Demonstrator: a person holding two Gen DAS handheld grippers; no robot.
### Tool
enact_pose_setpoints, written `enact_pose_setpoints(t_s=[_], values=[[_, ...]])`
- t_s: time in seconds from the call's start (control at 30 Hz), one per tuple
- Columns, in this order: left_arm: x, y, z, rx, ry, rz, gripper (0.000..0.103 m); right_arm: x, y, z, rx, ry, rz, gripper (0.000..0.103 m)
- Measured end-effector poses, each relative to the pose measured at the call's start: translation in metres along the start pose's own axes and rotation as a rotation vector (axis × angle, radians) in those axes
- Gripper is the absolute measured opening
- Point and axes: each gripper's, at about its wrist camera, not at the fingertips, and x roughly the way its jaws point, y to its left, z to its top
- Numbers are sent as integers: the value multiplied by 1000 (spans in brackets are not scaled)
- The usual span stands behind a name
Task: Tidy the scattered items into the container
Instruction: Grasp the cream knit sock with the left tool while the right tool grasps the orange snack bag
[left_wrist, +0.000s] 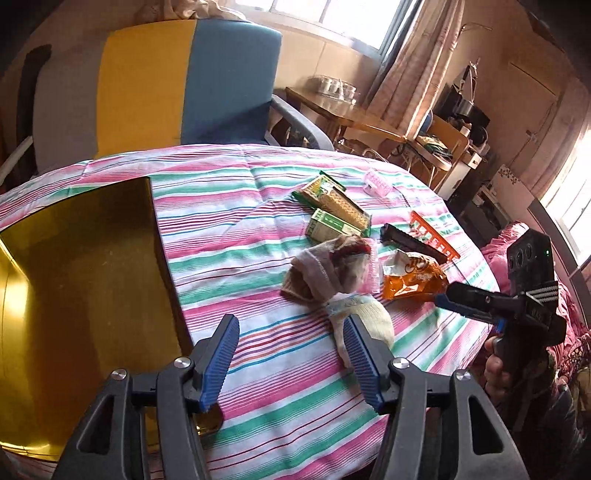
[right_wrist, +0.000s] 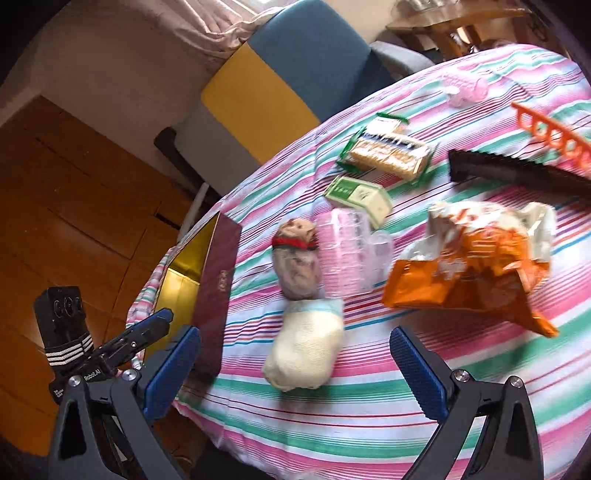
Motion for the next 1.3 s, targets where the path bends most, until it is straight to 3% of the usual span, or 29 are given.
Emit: enact_pose_setpoints(t_s=[0.23,0.6,0.93,1.13,1.3], values=[[44,-47,-6,97,96,-54,60,-42,-41,9,64,-106,-158,103],[96,-65,-7,90,204,-88,61,-50,-41,19,59,-161,-207,103],[88,-52,-20,46,188,-142,61,-23,-51,48,-8,-136,-361,103],[76,-45,-28,42,178,-144,61,9,-60,62,-27,-48,-377,102],[66,-39,-36,45,170,-141,61,19,-48,37,-93,33,-407,75]])
